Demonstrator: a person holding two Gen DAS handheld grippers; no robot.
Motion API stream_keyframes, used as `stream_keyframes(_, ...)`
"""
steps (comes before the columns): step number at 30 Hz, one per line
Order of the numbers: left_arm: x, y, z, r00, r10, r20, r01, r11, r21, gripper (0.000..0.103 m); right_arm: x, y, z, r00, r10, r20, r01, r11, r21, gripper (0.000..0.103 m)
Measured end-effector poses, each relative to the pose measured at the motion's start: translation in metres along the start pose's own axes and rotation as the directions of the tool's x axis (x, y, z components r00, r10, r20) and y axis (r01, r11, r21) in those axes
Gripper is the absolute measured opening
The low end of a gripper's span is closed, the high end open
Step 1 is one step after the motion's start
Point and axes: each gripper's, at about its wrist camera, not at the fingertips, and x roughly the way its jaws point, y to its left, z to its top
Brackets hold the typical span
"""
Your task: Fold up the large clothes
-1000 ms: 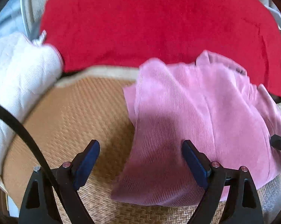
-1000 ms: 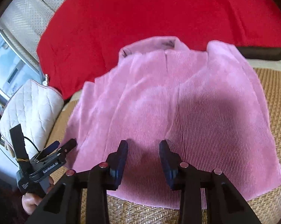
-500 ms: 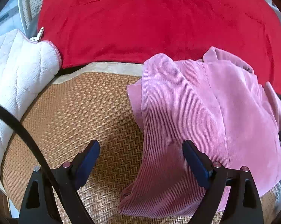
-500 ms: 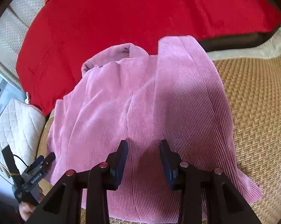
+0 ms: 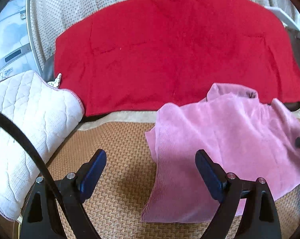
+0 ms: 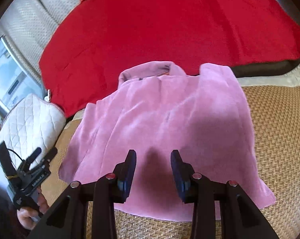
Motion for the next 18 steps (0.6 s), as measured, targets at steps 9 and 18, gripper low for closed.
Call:
stream_keyframes(9,-0.01,0.006,0.003,1.0,-0.017,0.014,0.017,1.0,-0.012,0.092,0.013,0.012,0.0,1.0,0.006,-0.024,-0.006,0.999,-0.034,0.04)
stream_keyframes(18,-0.002,0.022,-0.008,0.994,-0.017,-0.111,0.007,0.996,-0.09,0.092,0.013,0.012,-0.001,1.0,0.017,-0.024,-0.017,1.0,-0.026,0.04)
